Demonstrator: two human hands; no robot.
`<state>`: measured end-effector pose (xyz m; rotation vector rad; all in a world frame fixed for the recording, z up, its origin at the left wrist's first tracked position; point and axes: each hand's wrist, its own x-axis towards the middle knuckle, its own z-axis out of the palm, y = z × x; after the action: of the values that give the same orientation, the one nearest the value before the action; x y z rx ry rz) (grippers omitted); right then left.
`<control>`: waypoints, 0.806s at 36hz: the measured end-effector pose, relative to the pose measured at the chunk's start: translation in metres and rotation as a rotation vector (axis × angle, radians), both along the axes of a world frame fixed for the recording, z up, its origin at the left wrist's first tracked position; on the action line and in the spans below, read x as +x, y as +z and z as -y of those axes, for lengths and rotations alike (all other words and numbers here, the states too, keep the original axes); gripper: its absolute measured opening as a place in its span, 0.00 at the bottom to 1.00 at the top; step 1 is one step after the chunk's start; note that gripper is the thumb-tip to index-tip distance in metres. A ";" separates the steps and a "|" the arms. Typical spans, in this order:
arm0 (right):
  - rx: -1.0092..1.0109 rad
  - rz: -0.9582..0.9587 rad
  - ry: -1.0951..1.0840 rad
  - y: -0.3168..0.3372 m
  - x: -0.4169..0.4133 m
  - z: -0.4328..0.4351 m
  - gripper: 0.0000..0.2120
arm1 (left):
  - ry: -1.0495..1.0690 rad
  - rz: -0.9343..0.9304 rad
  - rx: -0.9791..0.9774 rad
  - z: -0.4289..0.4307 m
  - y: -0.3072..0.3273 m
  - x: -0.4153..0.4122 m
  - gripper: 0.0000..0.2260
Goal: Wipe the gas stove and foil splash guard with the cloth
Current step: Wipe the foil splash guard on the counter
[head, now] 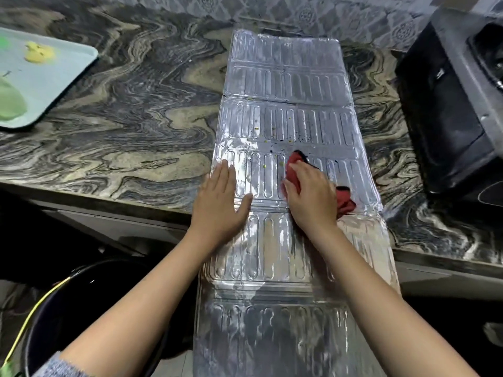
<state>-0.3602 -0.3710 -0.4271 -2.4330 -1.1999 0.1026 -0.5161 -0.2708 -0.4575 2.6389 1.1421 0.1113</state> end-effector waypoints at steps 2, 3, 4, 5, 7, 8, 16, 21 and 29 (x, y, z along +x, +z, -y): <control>0.005 -0.008 0.020 0.000 -0.010 -0.008 0.19 | -0.012 0.004 0.009 0.002 -0.001 -0.003 0.36; 0.007 -0.009 0.025 0.001 -0.015 -0.012 0.20 | -0.022 0.005 0.011 0.004 0.000 -0.005 0.37; 0.007 -0.010 0.029 0.001 -0.019 -0.015 0.19 | -0.032 0.007 0.013 0.005 0.000 -0.007 0.37; 0.005 -0.013 0.034 0.002 -0.023 -0.017 0.20 | -0.041 0.009 0.015 0.007 0.002 -0.009 0.38; -0.005 -0.018 0.052 0.003 -0.029 -0.021 0.20 | -0.059 0.006 0.023 0.010 0.004 -0.014 0.38; -0.009 -0.015 0.061 0.003 -0.032 -0.022 0.20 | -0.070 0.001 0.026 0.011 0.006 -0.016 0.38; -0.033 0.018 0.097 0.009 -0.017 -0.003 0.20 | -0.187 0.035 -0.001 0.002 0.010 -0.031 0.37; -0.026 0.046 -0.071 0.010 0.024 0.023 0.19 | -0.131 0.040 0.012 0.008 0.010 -0.032 0.37; -0.023 0.036 -0.208 -0.001 0.046 0.037 0.22 | 0.081 0.040 0.000 0.010 0.009 -0.042 0.42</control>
<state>-0.3142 -0.4080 -0.4278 -2.5732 -0.9575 0.0116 -0.5582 -0.2811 -0.4482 2.5793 1.2358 0.1784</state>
